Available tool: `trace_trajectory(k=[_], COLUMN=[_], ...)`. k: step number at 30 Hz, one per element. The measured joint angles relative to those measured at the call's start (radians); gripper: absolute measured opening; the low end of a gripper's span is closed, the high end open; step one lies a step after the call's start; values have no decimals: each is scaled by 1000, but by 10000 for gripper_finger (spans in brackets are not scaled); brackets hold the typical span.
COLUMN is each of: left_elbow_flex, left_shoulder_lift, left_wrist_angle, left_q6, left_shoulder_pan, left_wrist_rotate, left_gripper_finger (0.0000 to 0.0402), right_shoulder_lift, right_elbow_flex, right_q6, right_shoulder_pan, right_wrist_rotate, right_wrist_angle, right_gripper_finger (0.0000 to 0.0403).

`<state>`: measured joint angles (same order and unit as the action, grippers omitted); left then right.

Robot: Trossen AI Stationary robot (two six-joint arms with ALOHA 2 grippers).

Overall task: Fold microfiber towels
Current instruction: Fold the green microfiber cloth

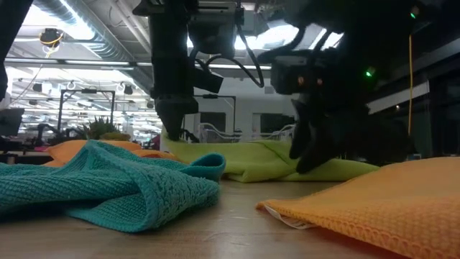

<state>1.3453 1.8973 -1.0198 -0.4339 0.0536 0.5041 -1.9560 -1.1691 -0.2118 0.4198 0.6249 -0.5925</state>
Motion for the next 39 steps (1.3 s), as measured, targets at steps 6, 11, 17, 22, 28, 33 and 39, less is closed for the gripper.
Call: trace_trajectory(k=[6, 11, 17, 22, 28, 33, 39], left_elbow_flex=[0, 0, 0, 0, 0, 0, 0], left_shoulder_lift=[0, 0, 0, 0, 0, 0, 0], left_wrist_angle=[1, 4, 4, 9, 14, 14, 19], left_q6=[0, 0, 0, 0, 0, 0, 0], left_shoulder_pan=[0, 0, 0, 0, 0, 0, 0], left_wrist_rotate=[0, 0, 0, 0, 0, 0, 0], left_gripper_finger=[0, 0, 0, 0, 0, 0, 0], right_shoulder_lift=[0, 0, 0, 0, 1, 1, 1], right_elbow_flex=[12, 12, 11, -54, -109, -108, -108], right_q6=[-18, -28, -70, -71, -84, -121, -126], right_shoulder_pan=[-1, -10, -16, -13, -10, -10, -10], right_wrist_rotate=[28, 25, 1, 1, -45, -111, -106], right_wrist_angle=[4, 3, -2, -67, -131, -132, -132], right_gripper_finger=[159, 112, 23, 13, 12, 36, 87])
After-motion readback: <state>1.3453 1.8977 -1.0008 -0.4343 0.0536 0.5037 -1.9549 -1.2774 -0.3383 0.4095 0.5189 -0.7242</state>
